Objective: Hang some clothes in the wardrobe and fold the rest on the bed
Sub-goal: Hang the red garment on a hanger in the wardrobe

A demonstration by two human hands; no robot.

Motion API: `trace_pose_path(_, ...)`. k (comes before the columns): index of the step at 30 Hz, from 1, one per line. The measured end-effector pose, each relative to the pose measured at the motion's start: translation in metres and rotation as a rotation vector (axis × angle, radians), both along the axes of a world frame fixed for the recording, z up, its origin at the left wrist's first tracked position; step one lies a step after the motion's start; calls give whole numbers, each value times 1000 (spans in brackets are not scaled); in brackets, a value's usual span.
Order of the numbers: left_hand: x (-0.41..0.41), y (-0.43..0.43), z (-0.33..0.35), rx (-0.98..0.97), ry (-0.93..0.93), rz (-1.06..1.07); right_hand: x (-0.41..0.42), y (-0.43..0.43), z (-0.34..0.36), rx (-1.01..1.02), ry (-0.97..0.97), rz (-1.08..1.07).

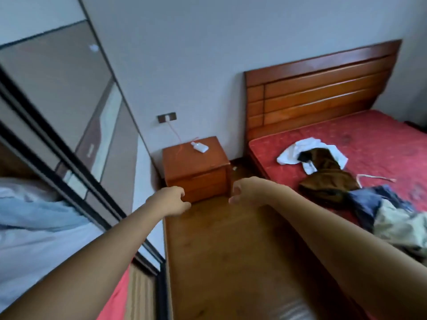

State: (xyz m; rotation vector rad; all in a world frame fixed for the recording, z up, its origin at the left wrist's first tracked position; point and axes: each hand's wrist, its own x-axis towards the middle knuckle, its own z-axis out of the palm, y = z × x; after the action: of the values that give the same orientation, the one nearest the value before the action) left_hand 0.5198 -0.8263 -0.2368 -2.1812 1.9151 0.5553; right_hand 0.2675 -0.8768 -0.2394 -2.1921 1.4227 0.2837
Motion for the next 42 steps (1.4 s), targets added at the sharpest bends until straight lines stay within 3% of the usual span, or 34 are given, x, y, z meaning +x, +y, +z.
trace_pose_path(10, -352, -49, -40, 104, 27, -510, -335, 94, -42, 31, 92, -494)
trace_pose_path(17, -549, -25, -64, 149, 20, -821, -493, 181, -77, 102, 90, -779)
trace_pose_path(33, -810, 49, -167, 372, -36, -1425, -643, 365, -160, 313, 97, -1503)
trace_pose_path(42, -899, 119, -249, 471, -132, -1593, -681, 450, -248, 447, 14, -1665)
